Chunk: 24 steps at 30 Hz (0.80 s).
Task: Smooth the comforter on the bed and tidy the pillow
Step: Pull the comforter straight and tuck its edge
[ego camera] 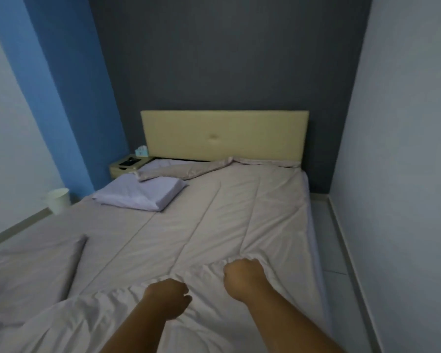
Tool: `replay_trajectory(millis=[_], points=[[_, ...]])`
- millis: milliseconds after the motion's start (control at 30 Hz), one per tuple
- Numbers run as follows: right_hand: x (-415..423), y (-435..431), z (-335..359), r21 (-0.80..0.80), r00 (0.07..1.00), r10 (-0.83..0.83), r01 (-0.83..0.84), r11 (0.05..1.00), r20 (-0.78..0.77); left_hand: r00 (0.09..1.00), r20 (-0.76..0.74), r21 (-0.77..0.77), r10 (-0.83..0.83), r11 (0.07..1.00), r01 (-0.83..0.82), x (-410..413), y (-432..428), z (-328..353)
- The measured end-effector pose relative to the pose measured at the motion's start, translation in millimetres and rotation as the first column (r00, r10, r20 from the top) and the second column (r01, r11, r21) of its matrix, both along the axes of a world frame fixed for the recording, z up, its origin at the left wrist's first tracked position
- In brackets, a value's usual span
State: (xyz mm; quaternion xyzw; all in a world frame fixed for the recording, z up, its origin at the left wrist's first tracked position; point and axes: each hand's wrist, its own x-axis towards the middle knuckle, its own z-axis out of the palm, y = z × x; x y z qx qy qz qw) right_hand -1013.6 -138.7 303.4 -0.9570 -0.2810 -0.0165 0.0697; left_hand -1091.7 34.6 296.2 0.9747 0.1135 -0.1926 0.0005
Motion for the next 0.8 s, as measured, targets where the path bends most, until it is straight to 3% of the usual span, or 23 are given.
replay_trajectory(millis=[133, 367, 633, 800], points=[[23.0, -28.7, -13.8, 0.027, 0.991, -0.114, 0.113, 0.993, 0.069, 0.997, 0.044, -0.052, -0.062, 0.997, 0.064, 25.9, -22.9, -22.3], [59.1, -53.0, -136.5, 0.016, 0.972, -0.224, 0.223, 0.975, 0.069, 0.990, 0.081, -0.089, -0.120, 0.988, 0.127, 71.5, -22.7, -101.6], [191.0, -2.4, -243.8, 0.180, 0.920, -0.324, 0.288, 0.941, 0.220, 0.969, 0.206, -0.091, -0.139, 0.983, 0.161, 232.3, 20.8, -221.6], [265.6, 23.4, -327.3, 0.145, 0.916, -0.333, 0.307, 0.941, 0.223, 0.955, 0.262, -0.136, -0.138, 0.975, 0.178, 310.5, 37.0, -312.5]])
